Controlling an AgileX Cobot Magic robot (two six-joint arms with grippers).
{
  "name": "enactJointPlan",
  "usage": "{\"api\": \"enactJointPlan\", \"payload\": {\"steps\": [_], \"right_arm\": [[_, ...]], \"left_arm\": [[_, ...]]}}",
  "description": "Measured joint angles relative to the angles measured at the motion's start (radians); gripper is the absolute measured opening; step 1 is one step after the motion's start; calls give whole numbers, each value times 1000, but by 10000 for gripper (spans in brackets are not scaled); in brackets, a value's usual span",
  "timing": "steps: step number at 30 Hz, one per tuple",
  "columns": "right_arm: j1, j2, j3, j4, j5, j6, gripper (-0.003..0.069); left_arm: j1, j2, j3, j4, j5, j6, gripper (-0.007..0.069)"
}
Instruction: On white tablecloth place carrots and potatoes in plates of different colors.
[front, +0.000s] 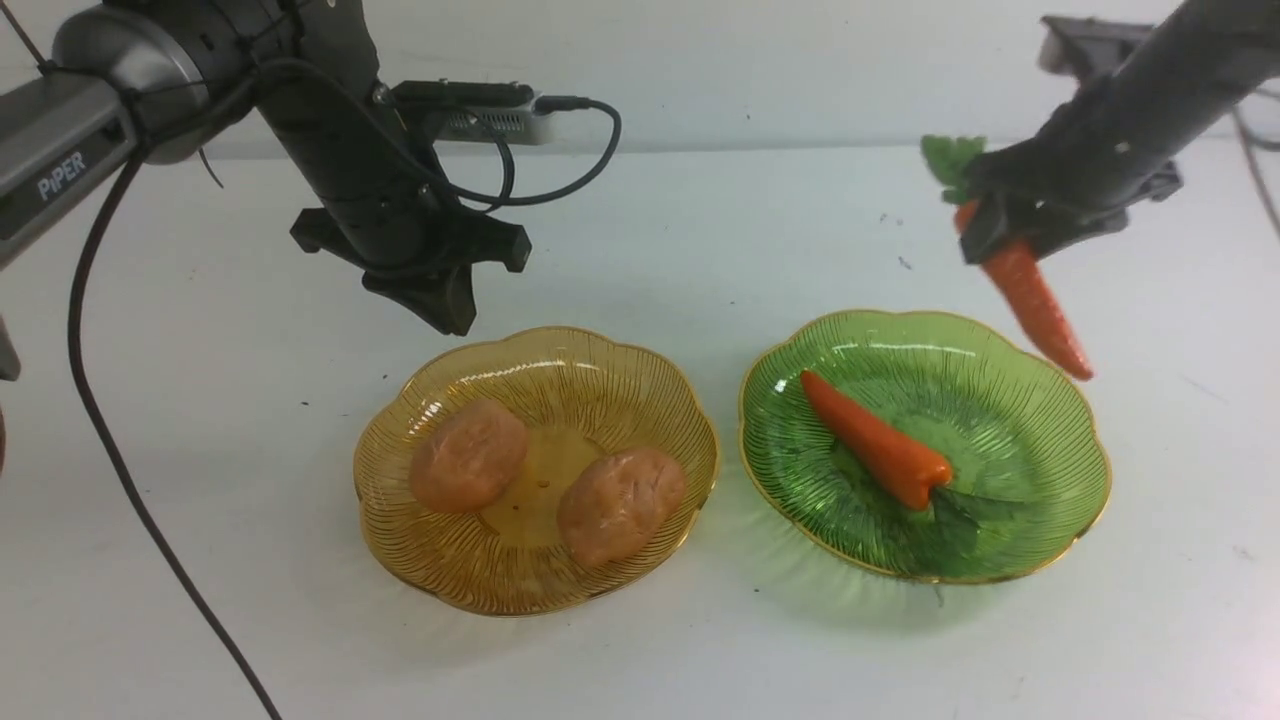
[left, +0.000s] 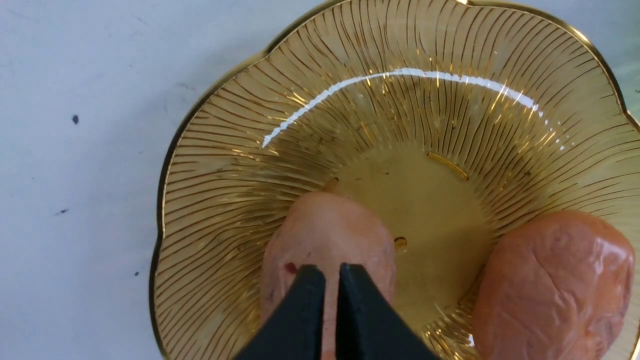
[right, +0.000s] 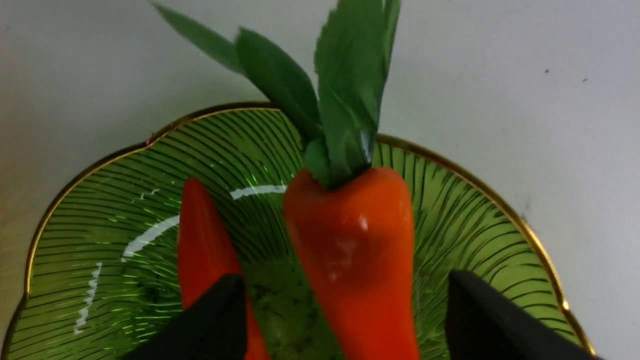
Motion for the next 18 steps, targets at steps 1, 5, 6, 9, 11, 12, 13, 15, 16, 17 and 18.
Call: {"api": "enactJointPlan", "payload": {"steps": [1,5,6,9,11,12,13,15,16,17,18], "right_arm": [[18,4,0,-21,0,20,539],[42,-31,28,-60,-1,74,644],[42,-48,43,-62,-1,80,648],[42,-154,146,-76,-3,94,619],[42,-217,200,-89,-5,98,580],[42,-289,258,-103,-5,99,526],[42,-369,322,-120,-5,100,459],[42,-545,461,-161,-5,103,317],[42,-638,520,-178,-5,103,233],[42,-714,584,-199,-10,105,150],[42,-793,653,-212,-31,107,96]], "left_arm": [[0,0,0,1,1,0,27],[0,0,0,2,1,0,27],[0,0,0,2,1,0,27],[0,0,0,2,1,0,27],[0,0,0,2,1,0,27],[0,0,0,2,1,0,27],[0,0,0,2,1,0,27],[0,0,0,2,1,0,27],[0,0,0,2,1,0,27],[0,0,0,2,1,0,27],[0,0,0,2,1,0,27]]}}
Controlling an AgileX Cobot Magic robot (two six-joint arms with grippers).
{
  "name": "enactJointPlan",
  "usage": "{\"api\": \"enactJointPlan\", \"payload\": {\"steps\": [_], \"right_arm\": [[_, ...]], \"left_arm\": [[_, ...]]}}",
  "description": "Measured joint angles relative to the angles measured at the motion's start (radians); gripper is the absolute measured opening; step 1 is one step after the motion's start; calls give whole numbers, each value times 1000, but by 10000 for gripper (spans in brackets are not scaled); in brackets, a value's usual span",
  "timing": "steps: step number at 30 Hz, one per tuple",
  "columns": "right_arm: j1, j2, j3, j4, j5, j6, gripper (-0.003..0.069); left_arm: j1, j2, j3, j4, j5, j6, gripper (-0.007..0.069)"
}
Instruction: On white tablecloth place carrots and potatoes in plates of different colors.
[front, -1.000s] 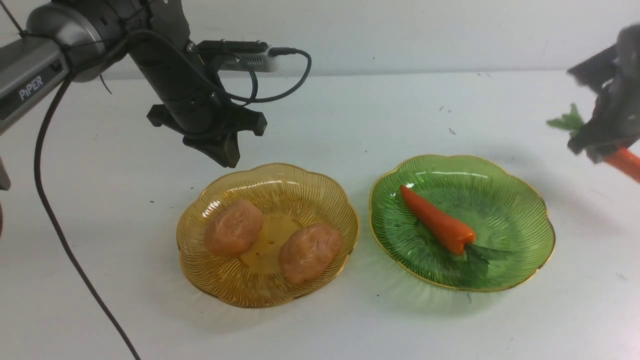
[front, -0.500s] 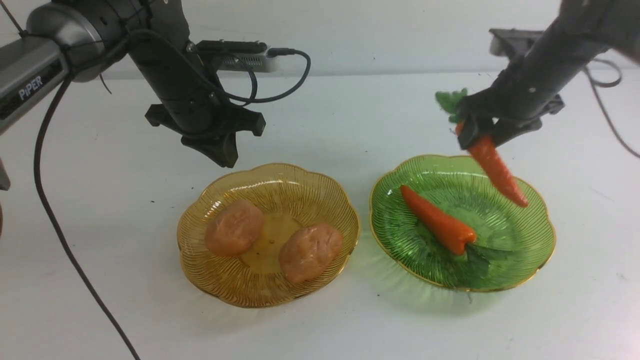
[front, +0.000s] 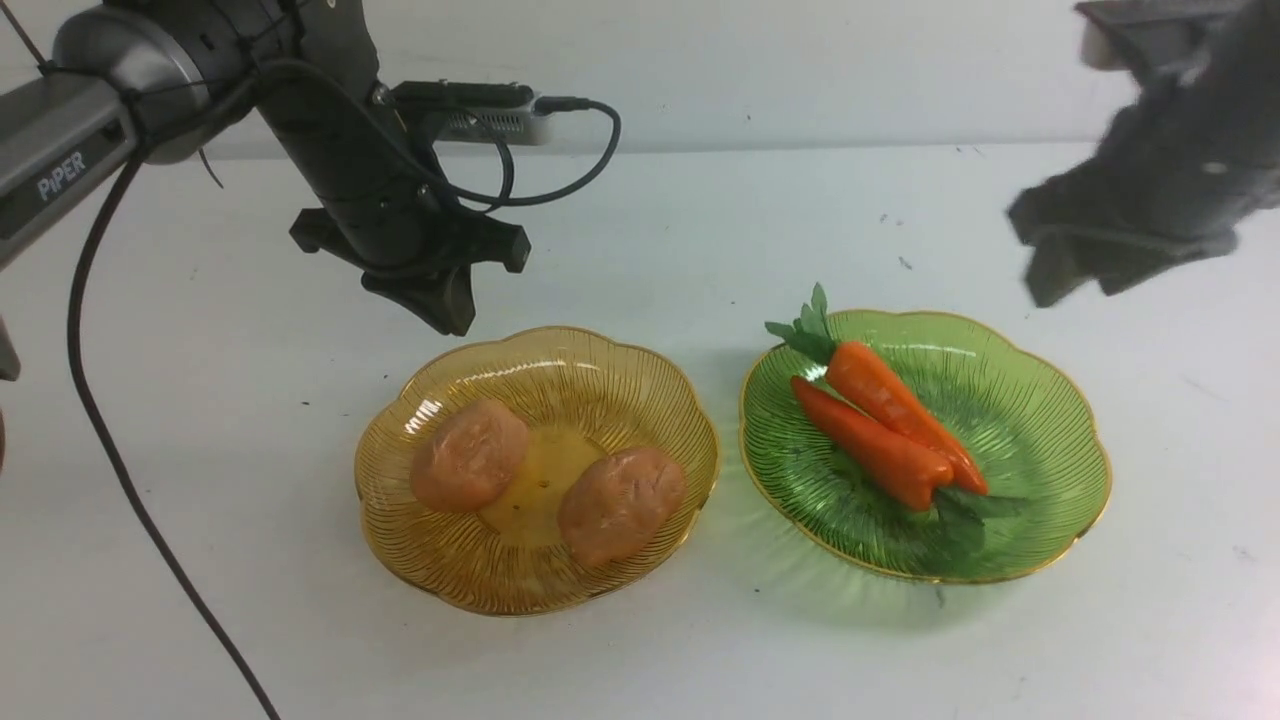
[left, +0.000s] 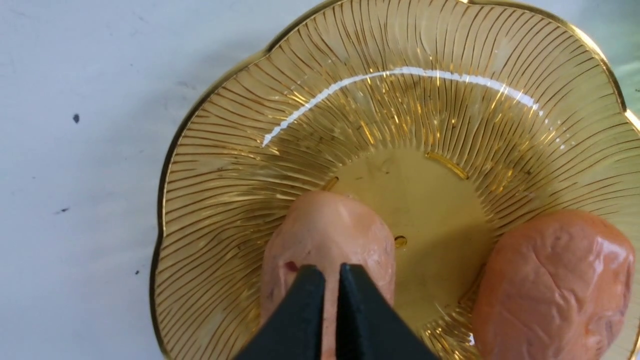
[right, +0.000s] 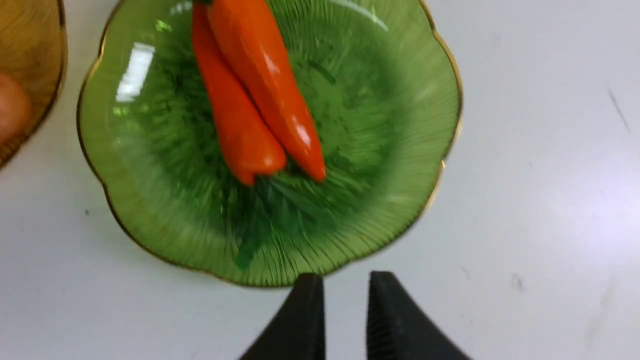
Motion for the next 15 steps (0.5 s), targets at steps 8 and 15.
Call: {"api": "enactJointPlan", "payload": {"steps": [8,15], "right_arm": [[-1,-592,631,16,-729,14,-13],[-1,-824,850,34,-930,-9,-15]], "left_arm": [[0,0,0,0,0,0,27],[0,0,0,0,0,0,27]]}}
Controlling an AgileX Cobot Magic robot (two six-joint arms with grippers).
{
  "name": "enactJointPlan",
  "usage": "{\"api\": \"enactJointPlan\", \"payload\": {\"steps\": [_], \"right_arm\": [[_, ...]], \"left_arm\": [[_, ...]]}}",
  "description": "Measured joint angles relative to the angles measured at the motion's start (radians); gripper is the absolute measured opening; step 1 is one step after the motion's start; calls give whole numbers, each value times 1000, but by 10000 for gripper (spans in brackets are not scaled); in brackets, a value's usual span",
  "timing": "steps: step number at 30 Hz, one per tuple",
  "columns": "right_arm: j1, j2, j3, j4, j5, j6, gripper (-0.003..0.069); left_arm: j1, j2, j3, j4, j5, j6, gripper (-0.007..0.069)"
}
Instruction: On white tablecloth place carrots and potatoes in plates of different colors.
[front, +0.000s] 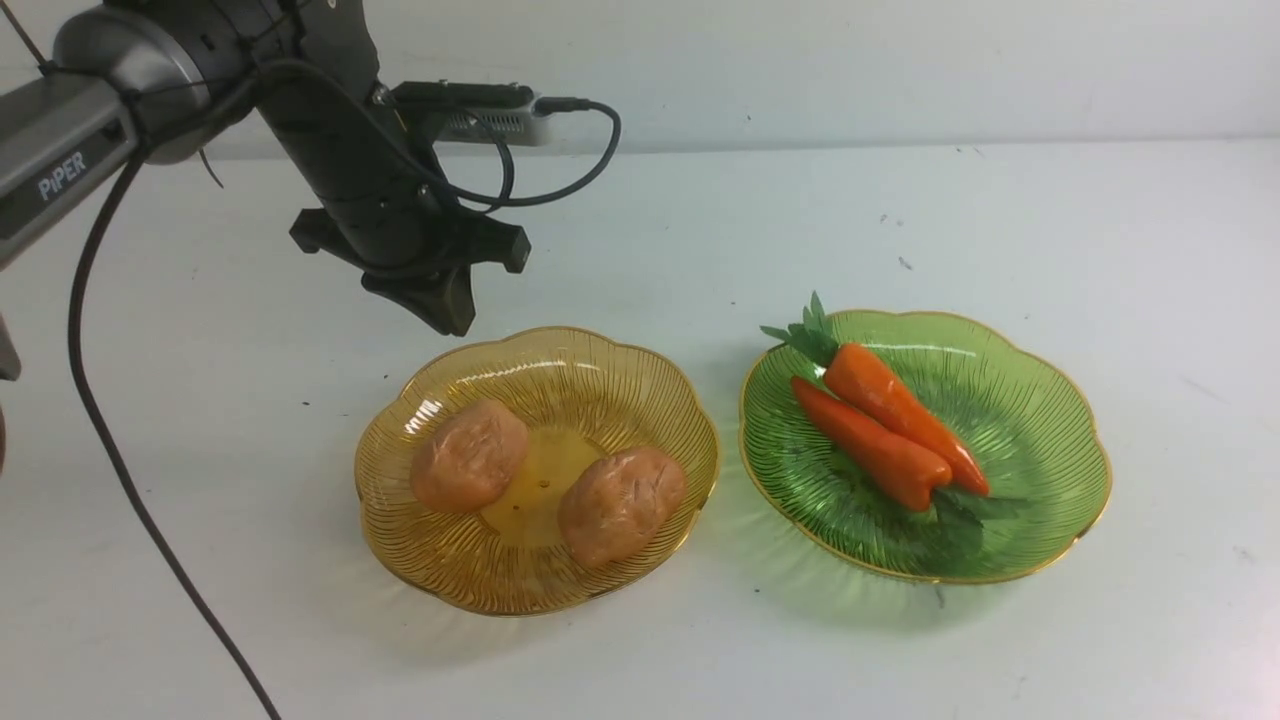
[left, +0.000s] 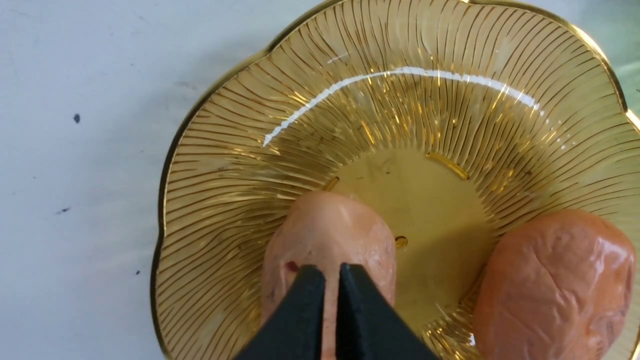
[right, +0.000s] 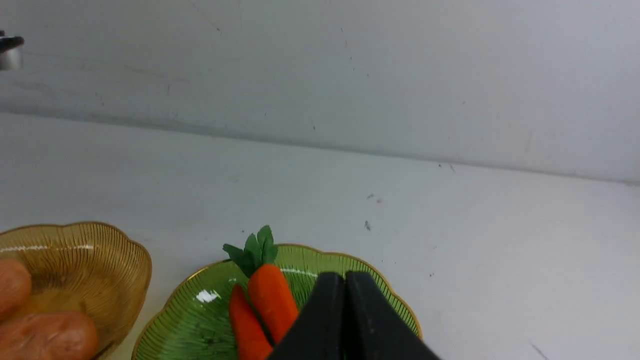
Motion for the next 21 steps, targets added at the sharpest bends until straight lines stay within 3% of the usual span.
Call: {"api": "enactJointPlan", "payload": {"steps": [6,12,16,21], "right_arm": [[0,-184,69,3,-99,-12,-15],[0,-584,62,8,-96,-12,-15],[0,-577,29,9,-223,-16,-15],[0,-571,58,10,-269,-16,-15]], "left_arm": [[0,0,0,0,0,0,27],[-3,3,-3,24,3,-1,27],[-2,7,-3,81,5,-1,27],[-3,2,-19,128,5,-1,27]]}}
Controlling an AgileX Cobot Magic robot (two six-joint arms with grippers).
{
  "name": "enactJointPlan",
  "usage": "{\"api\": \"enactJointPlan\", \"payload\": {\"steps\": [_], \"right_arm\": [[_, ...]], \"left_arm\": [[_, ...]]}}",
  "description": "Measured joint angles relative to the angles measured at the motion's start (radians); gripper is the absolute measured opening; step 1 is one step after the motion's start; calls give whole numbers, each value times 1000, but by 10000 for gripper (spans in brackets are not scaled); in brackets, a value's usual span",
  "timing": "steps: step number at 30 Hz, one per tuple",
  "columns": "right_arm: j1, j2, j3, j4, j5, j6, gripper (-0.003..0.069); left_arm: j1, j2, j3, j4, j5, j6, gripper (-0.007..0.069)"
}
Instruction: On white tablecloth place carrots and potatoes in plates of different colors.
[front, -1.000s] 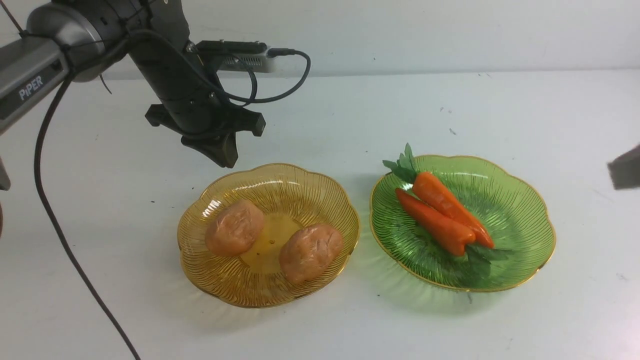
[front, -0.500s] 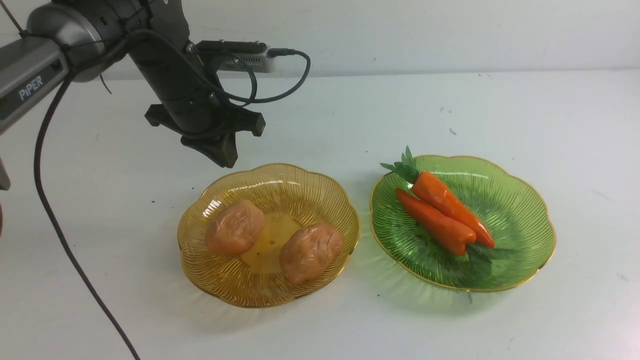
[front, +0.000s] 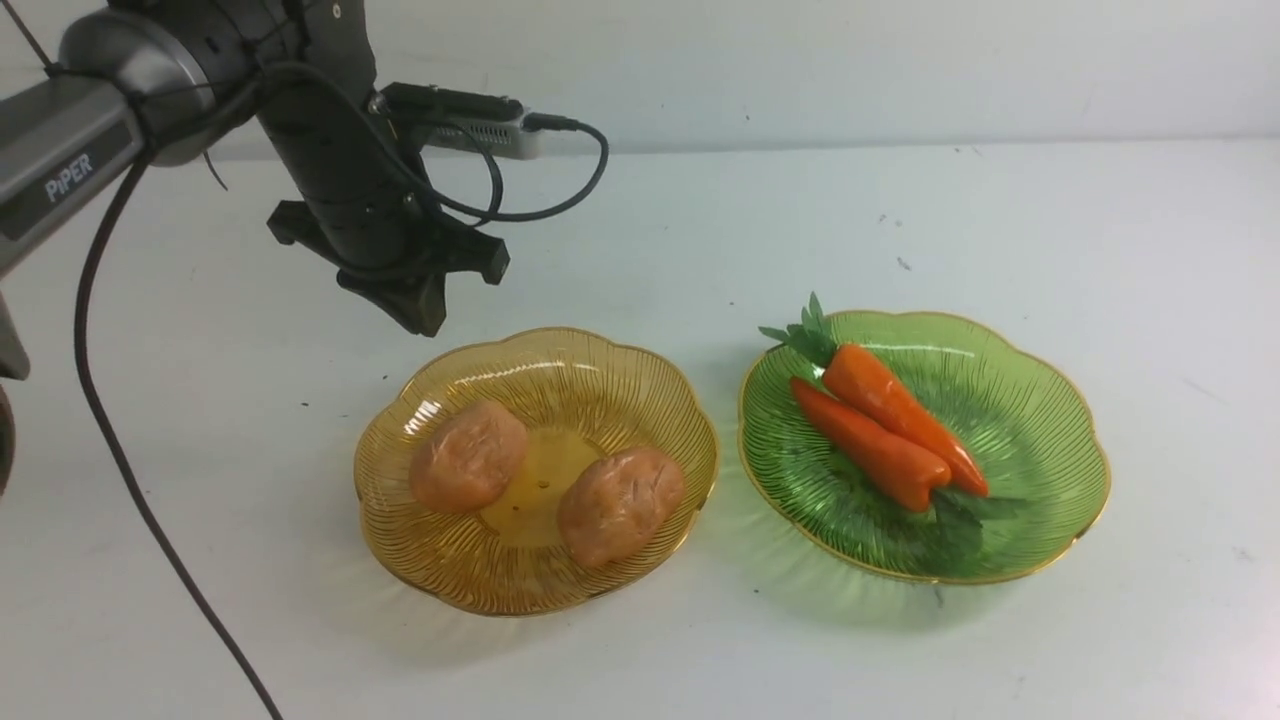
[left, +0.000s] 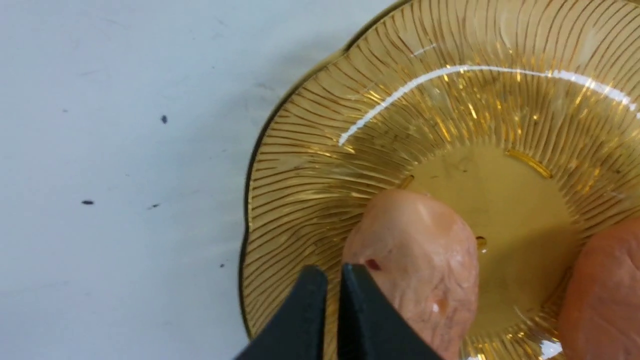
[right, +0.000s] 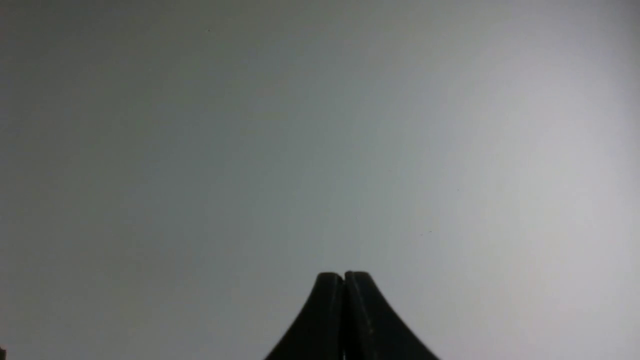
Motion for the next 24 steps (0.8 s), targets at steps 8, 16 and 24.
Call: {"api": "enactJointPlan", "payload": {"steps": [8,16,24], "right_arm": [[0,6,147,0,-2,0,-15],[-20,-23,374,-39,171,0,-15],[-90,-23,456,-33,375,0,-15]], "left_arm": [[1,-75,-2,5,0,-7,27],[1,-221,4,2,8,-7,27],[1,-479,179,-1,15,38,27]]}}
